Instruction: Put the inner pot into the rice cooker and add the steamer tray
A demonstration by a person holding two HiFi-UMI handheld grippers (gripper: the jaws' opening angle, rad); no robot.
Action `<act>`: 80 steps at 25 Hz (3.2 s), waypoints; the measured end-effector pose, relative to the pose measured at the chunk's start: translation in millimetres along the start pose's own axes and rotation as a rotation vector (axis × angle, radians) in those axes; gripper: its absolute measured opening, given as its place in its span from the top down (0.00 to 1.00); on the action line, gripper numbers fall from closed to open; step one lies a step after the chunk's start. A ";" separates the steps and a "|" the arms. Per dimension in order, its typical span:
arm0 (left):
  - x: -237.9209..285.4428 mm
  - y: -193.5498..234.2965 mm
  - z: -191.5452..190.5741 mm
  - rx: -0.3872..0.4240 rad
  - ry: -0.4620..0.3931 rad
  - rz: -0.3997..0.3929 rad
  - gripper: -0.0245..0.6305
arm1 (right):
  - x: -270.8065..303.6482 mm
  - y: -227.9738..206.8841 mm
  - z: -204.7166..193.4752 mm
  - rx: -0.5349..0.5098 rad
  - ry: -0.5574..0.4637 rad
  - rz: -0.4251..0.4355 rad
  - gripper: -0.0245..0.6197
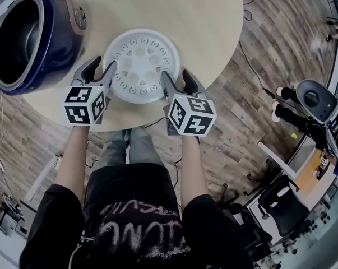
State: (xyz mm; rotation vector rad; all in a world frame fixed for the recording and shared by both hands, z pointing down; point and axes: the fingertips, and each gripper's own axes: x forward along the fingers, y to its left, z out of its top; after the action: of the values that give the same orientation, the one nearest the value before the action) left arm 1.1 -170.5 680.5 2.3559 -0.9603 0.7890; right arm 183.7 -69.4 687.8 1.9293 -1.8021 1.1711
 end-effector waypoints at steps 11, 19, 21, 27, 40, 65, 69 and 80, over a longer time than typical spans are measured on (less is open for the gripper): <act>0.0 -2.5 -5.4 -0.023 0.017 -0.003 0.78 | -1.5 2.2 -2.8 -0.019 -0.002 -0.043 0.70; -4.4 -4.1 -5.9 -0.048 0.014 0.010 0.81 | -3.8 4.2 -2.3 -0.040 -0.009 -0.069 0.79; -6.6 -4.0 -4.1 -0.056 0.006 0.012 0.82 | -5.8 4.8 -2.2 -0.034 -0.012 -0.070 0.80; -21.5 -10.5 10.9 -0.064 -0.036 0.015 0.83 | -20.5 8.3 5.8 -0.025 -0.053 -0.080 0.81; -64.1 -27.4 71.9 -0.027 -0.175 0.013 0.84 | -70.0 26.4 57.8 -0.040 -0.192 -0.079 0.81; -222.3 35.8 201.4 -0.004 -0.511 0.147 0.85 | -126.5 176.6 193.5 -0.224 -0.445 0.107 0.82; -257.4 74.9 207.9 -0.030 -0.550 0.213 0.85 | -116.1 228.3 208.7 -0.278 -0.449 0.174 0.82; -325.6 171.4 202.5 -0.098 -0.615 0.366 0.84 | -77.5 349.2 230.5 -0.415 -0.419 0.317 0.81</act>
State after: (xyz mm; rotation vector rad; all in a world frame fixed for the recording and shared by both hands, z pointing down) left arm -250.6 -252.1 354.4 2.4051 -1.6686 0.1069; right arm -44.5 -237.5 370.4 1.7704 -2.4021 0.4149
